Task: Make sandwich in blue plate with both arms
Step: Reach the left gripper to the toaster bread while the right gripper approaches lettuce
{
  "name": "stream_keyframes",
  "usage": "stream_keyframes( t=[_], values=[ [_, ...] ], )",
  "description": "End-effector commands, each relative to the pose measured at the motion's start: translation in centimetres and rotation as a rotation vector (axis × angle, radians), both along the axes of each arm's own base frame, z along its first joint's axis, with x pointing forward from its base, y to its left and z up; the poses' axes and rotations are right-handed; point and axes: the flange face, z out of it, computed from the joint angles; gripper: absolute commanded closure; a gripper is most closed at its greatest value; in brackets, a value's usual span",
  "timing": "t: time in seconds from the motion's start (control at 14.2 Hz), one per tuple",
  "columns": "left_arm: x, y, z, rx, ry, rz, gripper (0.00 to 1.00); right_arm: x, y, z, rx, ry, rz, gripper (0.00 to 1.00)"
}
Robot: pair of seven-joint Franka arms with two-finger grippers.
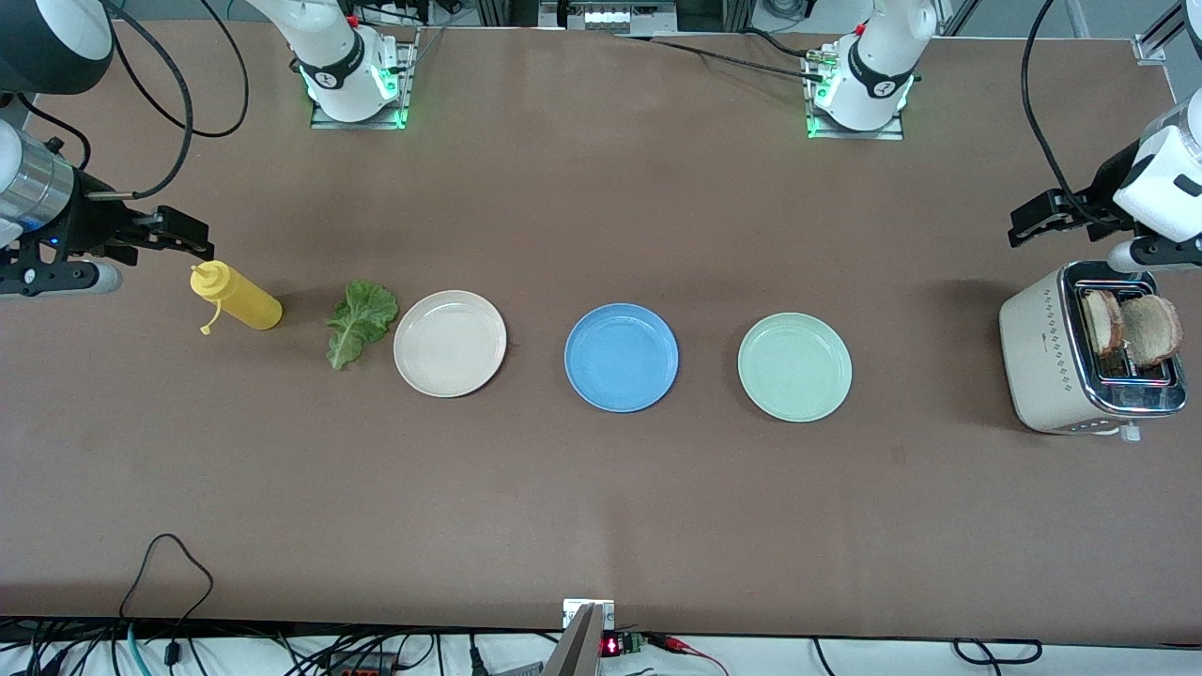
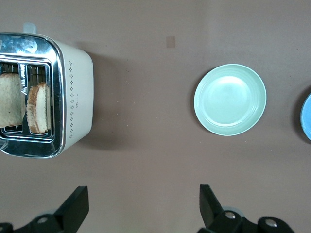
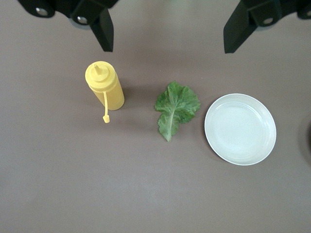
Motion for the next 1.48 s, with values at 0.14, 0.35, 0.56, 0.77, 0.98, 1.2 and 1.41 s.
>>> stream_keyframes(
  t=[0.14,0.35,0.56,0.77,0.98,1.2,1.41],
  values=[
    [-0.9,-0.1,0.1,-0.007,0.003,0.005,0.0,-0.6,0.2,0.7,0.013,-0.001,-0.016,0.0],
    [-0.2,1.1,-1.3,-0.003,0.024,0.008,0.0,-0.5,0.0,0.5,0.013,0.002,-0.019,0.0],
    [0.9,3.8,-3.9,0.061,0.068,0.016,0.0,-0.4,-0.2,0.4,0.013,0.002,-0.024,0.0],
    [2.3,9.3,-7.5,0.04,0.081,0.025,0.0,-0.2,-0.2,0.2,0.013,0.005,-0.024,0.0],
    [3.2,14.8,-11.2,0.014,0.077,-0.03,0.0,-0.1,0.0,-0.2,0.013,0.018,-0.015,0.0],
    [3.5,19.2,-14.4,-0.004,0.059,-0.084,0.0,0.2,0.8,-1.2,0.012,0.039,0.01,0.0],
    [3.2,23.1,-17.4,-0.02,0.059,-0.081,0.0,0.2,3.0,-3.4,0.0,0.115,0.05,0.0]
  ],
)
